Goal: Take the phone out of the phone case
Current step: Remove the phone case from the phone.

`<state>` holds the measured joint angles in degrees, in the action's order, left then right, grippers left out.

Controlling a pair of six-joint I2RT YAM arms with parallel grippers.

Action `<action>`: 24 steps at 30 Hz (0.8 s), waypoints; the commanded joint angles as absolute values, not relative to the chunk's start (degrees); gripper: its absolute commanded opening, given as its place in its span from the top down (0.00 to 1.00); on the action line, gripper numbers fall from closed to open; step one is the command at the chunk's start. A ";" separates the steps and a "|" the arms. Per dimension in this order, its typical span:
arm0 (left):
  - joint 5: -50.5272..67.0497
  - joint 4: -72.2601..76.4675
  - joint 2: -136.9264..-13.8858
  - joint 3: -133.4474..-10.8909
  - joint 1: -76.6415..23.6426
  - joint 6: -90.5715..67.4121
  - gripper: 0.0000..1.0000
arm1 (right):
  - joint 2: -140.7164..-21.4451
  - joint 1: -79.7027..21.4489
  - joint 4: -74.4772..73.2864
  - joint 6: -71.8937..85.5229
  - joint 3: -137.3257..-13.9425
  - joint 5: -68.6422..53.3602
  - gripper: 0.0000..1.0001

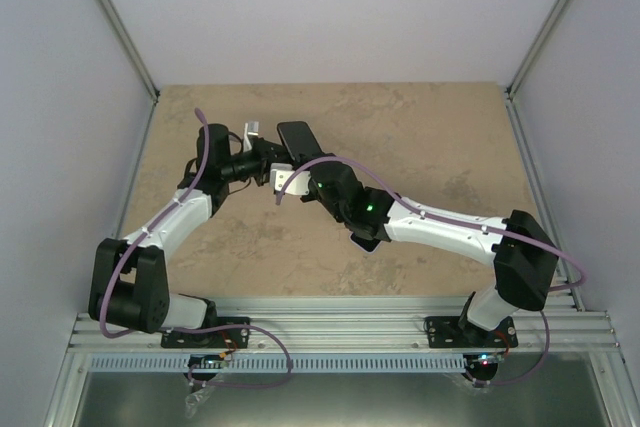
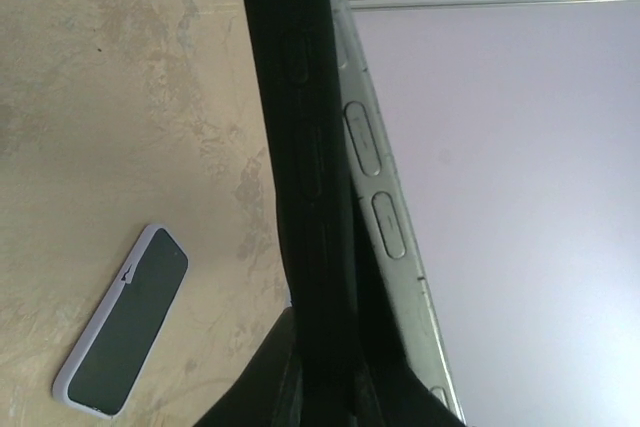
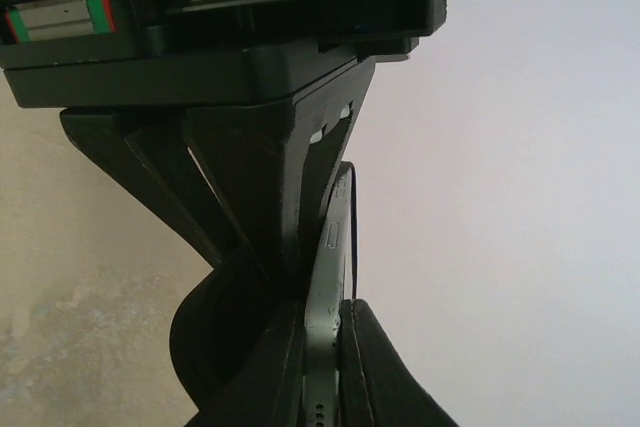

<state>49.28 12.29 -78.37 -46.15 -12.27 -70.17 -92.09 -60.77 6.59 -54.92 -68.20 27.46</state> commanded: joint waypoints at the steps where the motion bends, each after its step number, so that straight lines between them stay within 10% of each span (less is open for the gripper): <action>1: 50.43 9.40 -78.56 -47.30 -12.74 -62.05 1.00 | -88.34 -59.82 3.37 -50.34 -74.15 26.66 1.00; 24: 42.68 1.90 -79.64 -47.58 -12.66 -53.59 1.00 | -83.99 -54.34 -15.50 -36.76 -85.23 13.44 0.99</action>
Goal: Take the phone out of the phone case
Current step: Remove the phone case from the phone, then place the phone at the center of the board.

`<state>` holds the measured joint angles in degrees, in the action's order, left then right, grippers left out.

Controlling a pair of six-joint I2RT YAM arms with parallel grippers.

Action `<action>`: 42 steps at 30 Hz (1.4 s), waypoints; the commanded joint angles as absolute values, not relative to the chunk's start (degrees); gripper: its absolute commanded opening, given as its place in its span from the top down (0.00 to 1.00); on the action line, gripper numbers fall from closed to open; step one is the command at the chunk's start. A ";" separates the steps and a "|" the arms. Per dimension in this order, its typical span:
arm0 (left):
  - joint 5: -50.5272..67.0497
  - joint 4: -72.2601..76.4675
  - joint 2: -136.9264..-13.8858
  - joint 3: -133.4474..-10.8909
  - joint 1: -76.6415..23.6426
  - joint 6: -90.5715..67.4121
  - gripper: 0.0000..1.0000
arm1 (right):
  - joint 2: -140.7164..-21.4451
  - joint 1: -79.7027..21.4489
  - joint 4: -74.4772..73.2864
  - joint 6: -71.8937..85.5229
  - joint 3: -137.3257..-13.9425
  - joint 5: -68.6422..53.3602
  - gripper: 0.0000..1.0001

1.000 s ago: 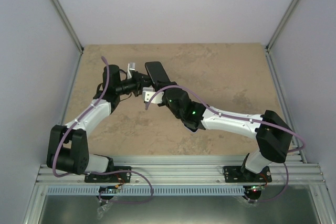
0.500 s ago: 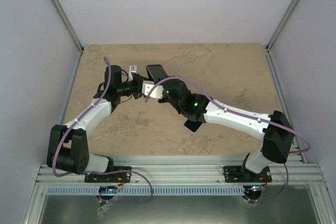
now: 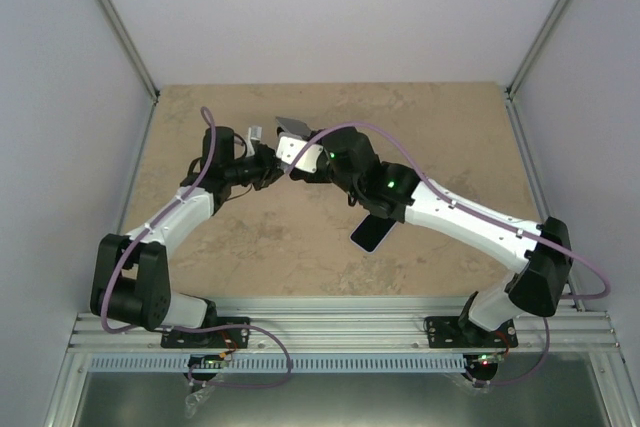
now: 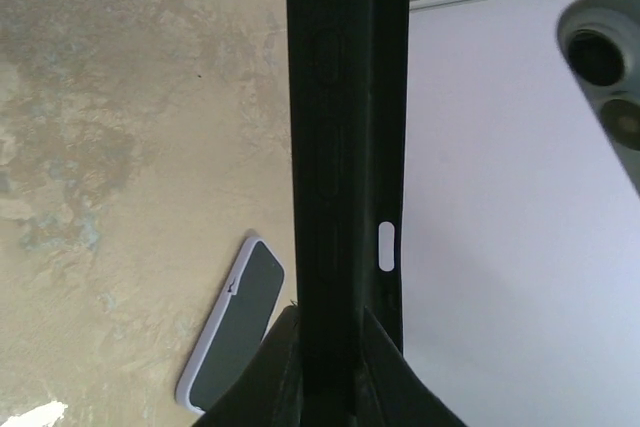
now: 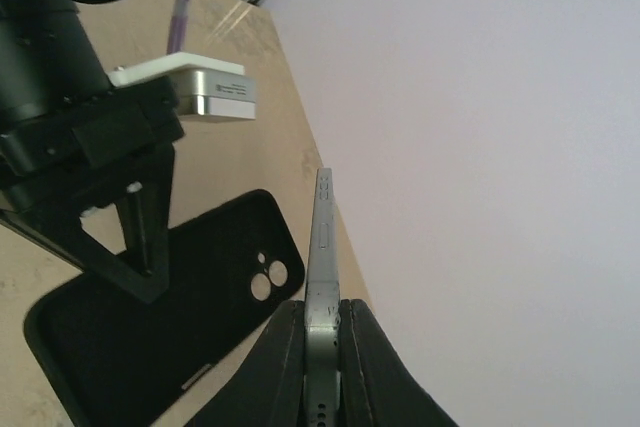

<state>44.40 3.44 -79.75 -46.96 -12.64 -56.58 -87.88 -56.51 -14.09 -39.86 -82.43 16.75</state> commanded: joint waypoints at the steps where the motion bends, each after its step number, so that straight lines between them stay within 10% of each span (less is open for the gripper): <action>1: 42.37 1.29 -79.54 -47.89 -12.66 -52.56 1.00 | -83.43 -53.61 -15.55 -36.74 -84.81 13.22 1.00; 42: 41.59 -26.06 -106.62 -77.51 -9.54 -15.74 1.00 | -100.23 -40.34 31.47 -49.57 -54.96 16.25 0.99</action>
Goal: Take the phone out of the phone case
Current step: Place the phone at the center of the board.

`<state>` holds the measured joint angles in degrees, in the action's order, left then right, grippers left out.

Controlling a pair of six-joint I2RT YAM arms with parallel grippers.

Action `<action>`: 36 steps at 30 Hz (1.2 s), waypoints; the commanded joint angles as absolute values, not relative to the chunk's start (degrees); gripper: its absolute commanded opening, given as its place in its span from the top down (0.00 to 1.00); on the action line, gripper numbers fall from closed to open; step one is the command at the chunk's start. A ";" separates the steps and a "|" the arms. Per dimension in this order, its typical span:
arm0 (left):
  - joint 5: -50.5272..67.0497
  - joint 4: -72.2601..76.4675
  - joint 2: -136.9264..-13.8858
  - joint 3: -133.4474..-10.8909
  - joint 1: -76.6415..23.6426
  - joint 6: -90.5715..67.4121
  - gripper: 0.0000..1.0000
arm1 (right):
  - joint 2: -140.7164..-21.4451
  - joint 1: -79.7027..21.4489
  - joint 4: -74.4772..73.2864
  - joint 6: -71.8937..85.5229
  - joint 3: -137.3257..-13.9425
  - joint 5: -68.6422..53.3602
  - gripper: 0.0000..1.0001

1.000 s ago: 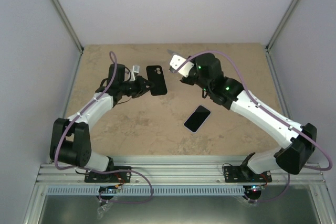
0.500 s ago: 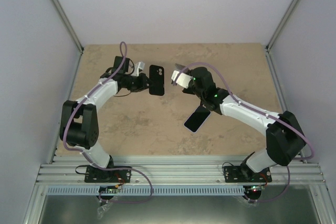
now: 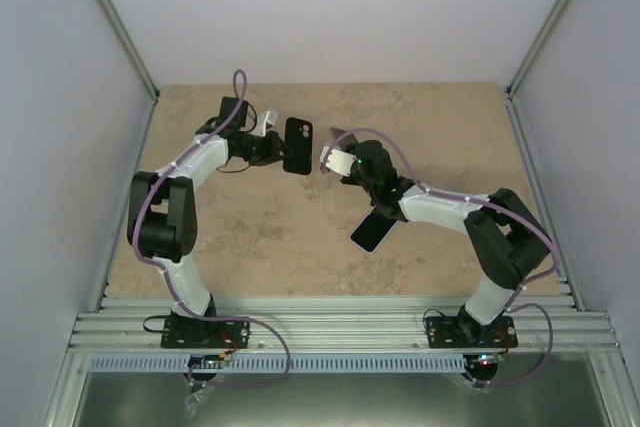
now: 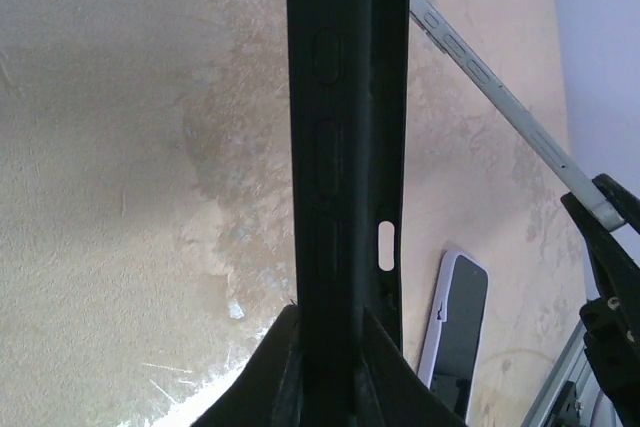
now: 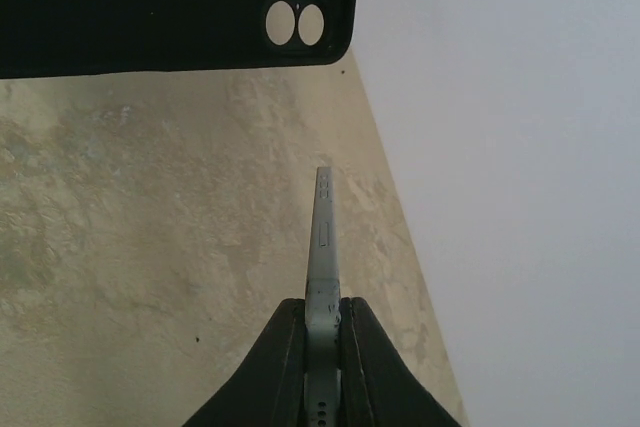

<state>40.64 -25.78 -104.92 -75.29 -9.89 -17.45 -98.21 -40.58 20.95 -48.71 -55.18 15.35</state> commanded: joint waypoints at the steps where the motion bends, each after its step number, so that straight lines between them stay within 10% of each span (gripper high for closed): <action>1: 41.55 -25.83 -107.15 -77.65 -9.54 -15.66 1.00 | -101.04 -40.34 32.15 -49.69 -55.03 16.28 0.99; 23: 45.89 -21.64 -115.18 -79.34 -8.77 -19.70 1.00 | -113.38 -44.33 44.38 -53.34 -50.66 25.02 0.97; 36: 45.45 -21.01 -115.69 -79.03 -8.79 -20.41 1.00 | -113.90 -47.08 43.63 -52.55 -49.07 24.52 0.69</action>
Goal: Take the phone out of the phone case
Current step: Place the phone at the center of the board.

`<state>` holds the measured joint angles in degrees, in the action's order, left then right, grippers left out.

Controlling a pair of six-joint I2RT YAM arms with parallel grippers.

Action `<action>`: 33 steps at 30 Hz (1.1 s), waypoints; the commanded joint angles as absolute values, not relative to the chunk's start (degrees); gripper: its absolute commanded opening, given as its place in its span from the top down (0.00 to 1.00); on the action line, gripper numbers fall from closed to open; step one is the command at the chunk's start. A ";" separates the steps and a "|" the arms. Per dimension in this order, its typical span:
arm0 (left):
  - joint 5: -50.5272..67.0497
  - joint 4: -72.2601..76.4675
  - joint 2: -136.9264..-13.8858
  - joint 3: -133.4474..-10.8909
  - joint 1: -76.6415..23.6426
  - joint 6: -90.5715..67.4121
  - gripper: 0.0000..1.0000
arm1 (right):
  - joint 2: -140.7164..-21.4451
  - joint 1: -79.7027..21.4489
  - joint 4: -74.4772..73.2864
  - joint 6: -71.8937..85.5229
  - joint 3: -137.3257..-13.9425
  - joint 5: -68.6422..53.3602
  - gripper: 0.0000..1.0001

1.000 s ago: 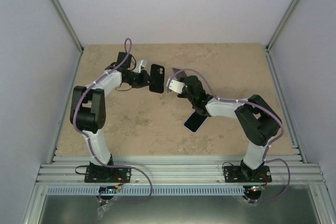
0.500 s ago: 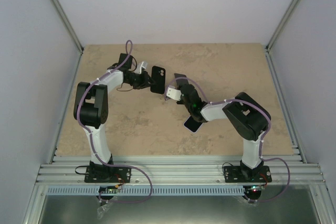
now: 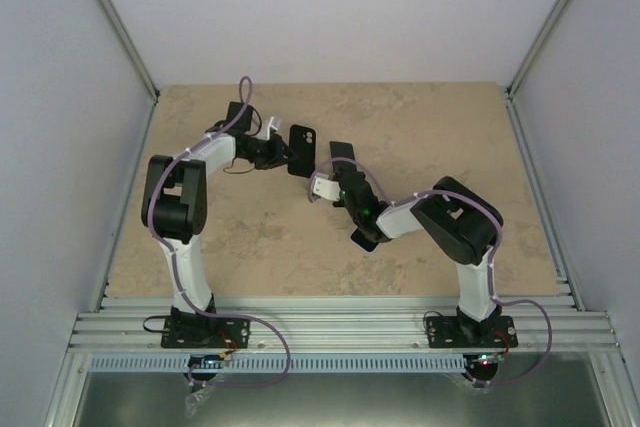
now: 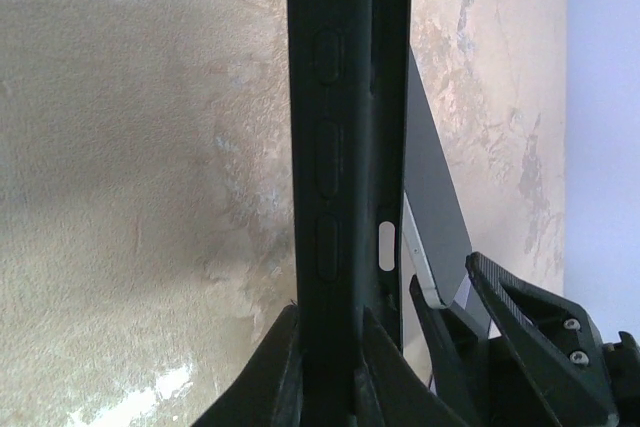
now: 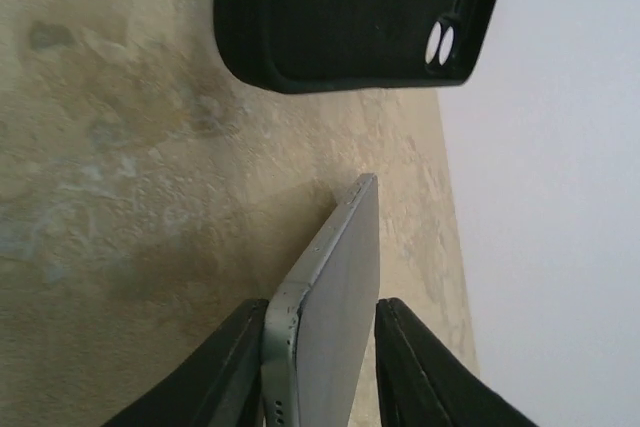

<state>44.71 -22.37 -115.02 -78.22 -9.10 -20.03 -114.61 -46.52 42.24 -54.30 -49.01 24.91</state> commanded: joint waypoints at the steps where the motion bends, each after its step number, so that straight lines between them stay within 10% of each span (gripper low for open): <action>1: 45.38 -21.01 -115.68 -78.97 -8.83 -20.44 1.00 | -113.36 -47.16 42.55 -52.11 -49.22 24.14 0.67; 15: 43.84 -21.37 -113.70 -78.23 -8.73 -19.78 1.00 | -101.81 -47.48 25.89 -43.17 -49.43 13.05 0.28; 33: 47.58 -17.99 -115.53 -72.76 -8.85 -21.86 1.00 | -83.75 -34.06 1.67 -20.66 -53.85 -12.24 0.06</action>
<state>45.28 -21.45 -115.07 -72.90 -9.08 -20.69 -86.74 -37.54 7.81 -27.53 -53.10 -4.69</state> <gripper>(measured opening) 0.090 0.916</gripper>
